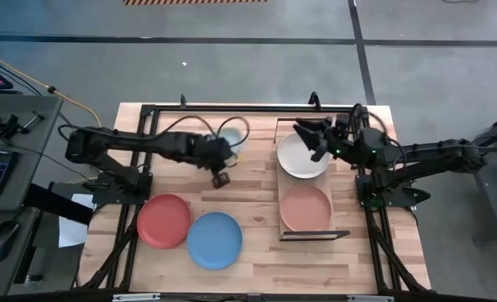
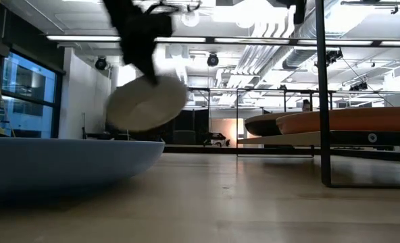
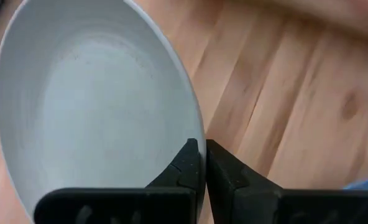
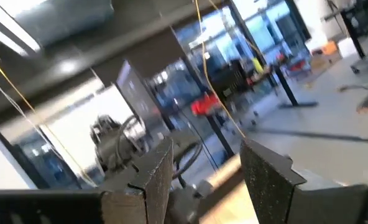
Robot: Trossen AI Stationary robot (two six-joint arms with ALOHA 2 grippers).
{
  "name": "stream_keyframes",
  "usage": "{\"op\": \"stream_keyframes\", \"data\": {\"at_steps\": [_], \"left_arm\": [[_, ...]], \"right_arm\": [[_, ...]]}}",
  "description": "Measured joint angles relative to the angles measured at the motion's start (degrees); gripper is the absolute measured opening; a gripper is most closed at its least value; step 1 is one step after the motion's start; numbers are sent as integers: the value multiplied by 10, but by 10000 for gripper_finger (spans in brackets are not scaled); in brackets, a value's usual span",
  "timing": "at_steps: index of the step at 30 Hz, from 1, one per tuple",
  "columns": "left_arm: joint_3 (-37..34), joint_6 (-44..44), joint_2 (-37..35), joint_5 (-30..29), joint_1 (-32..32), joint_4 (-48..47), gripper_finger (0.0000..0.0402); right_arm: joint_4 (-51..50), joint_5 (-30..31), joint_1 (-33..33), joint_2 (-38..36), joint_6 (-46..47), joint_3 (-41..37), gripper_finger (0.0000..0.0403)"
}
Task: Place and stack plates onto a shelf
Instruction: Stack the gray plate on top of the white plate on the shelf
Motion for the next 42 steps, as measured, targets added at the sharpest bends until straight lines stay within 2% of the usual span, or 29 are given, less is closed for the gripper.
{"op": "stream_keyframes", "data": {"at_steps": [9,15,30,36,42], "left_arm": [[254,214,143,-28,-28,4,1],[353,355,237,-30,-62,48,1],[366,505,378,-19,-64,166,1],[366,500,400,-19,-50,206,9],[366,474,401,10,-41,216,14]], "right_arm": [[26,2,0,-44,-15,0,169],[38,2,0,-80,-19,0,169],[32,1,0,-104,-19,0,169],[26,1,0,-102,-18,0,169],[21,0,0,-93,-6,0,169]]}}
